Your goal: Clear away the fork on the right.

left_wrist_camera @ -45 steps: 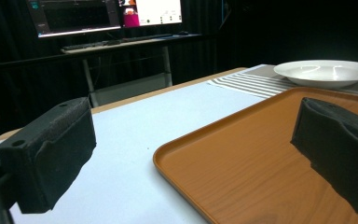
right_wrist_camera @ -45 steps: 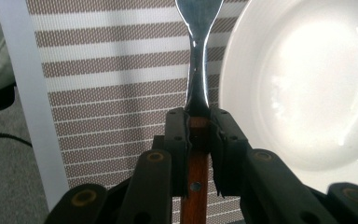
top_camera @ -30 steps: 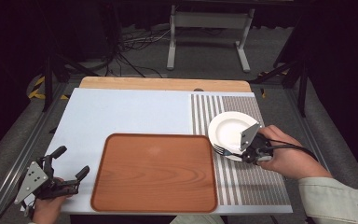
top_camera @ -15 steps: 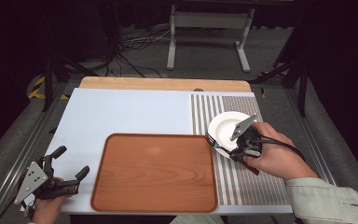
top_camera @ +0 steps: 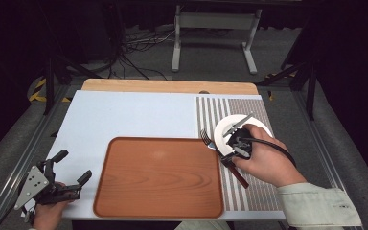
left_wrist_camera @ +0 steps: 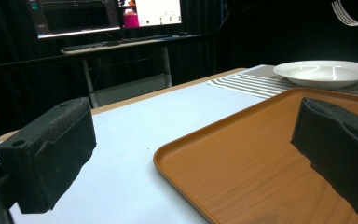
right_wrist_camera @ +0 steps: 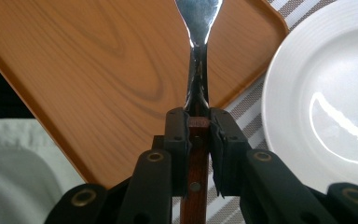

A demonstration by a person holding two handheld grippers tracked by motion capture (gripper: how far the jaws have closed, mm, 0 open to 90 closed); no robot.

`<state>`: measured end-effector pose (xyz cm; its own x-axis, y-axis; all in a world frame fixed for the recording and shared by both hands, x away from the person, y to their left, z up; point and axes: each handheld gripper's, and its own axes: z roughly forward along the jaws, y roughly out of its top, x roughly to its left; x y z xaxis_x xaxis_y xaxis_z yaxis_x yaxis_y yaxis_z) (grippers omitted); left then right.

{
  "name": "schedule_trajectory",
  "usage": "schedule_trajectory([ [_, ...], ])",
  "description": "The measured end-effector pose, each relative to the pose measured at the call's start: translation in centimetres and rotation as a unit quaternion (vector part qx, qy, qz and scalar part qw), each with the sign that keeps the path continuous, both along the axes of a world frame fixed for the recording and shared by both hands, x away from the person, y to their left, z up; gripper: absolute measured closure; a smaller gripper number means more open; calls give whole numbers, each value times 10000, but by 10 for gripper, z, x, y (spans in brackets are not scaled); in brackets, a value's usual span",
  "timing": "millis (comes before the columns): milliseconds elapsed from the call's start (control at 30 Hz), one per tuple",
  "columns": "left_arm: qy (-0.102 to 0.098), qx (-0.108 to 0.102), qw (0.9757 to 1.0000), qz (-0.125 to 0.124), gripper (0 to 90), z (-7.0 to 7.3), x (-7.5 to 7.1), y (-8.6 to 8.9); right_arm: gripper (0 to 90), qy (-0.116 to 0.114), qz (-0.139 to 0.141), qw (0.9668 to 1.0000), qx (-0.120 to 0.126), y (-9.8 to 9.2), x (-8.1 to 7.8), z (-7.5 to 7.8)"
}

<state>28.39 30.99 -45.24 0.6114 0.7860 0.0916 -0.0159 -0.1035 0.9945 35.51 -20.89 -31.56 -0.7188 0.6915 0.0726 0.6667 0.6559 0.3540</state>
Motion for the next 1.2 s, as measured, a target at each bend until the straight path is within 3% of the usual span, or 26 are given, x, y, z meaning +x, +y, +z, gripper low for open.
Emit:
schedule_trajectory([
  [300, 5, -28, 10000, 15, 4, 0, -1, 0, 784, 190, -618, 9979, 92, 25, 3, -1],
  [400, 2, -31, 10000, 17, 4, 0, -1, 0, 785, 279, -666, 9973, 133, 32, 4, -3],
  [667, -21, -20, 10000, 13, 4, 1, -1, 1, 785, 545, -1199, 9912, 122, 45, 9, -9],
  [1200, -22, -32, 10000, 7, 4, 1, 0, 1, 784, 855, -1619, 9831, 55, 61, 17, -28],
])
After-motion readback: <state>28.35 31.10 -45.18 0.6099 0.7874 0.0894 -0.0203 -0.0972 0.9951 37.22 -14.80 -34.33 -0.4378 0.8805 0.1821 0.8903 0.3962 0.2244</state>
